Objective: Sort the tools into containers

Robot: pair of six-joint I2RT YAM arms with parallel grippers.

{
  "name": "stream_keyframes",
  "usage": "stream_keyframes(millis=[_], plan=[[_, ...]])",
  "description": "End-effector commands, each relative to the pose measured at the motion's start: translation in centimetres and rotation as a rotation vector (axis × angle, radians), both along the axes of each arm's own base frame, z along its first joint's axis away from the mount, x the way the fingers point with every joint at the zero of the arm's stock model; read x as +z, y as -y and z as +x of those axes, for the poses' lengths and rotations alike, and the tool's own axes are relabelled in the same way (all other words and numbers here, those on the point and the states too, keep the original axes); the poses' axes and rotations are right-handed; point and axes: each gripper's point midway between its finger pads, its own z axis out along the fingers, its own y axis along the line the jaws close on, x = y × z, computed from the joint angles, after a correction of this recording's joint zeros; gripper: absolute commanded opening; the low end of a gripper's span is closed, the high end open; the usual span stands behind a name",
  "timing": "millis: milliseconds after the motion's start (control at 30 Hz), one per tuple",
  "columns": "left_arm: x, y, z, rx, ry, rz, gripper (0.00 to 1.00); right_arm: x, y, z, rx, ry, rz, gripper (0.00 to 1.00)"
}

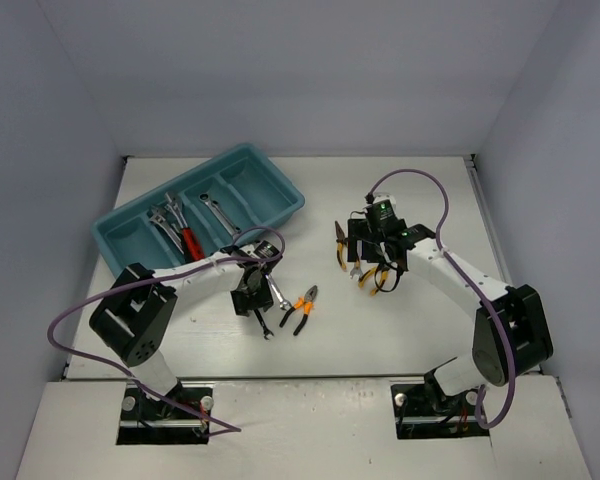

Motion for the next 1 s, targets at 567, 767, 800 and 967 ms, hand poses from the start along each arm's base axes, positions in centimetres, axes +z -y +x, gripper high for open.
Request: stream_keyframes(millis=[567, 767, 800, 967], plan=[[3.0, 0.1, 1.7, -0.05, 0.103, 0.001, 0.0, 2.2, -0.5, 0.8, -0.007, 0.076, 0.033, 0.75], [7.5, -0.7, 3.1, -0.083, 0.195, 0.031, 0.0, 2.6, -0.7, 1.1, -0.01, 0.083, 0.038, 0.75], [7.8, -0.9, 3.1, -0.082, 0.199, 0.037, 0.0, 2.6, -0.7, 1.1, -0.009, 0.083, 0.039, 0.75], [11.0, -2.0, 3.9, -0.076, 0.251, 0.019, 0.0, 3.1, -0.8, 1.3, -0.01, 0.095, 0.046, 0.75]])
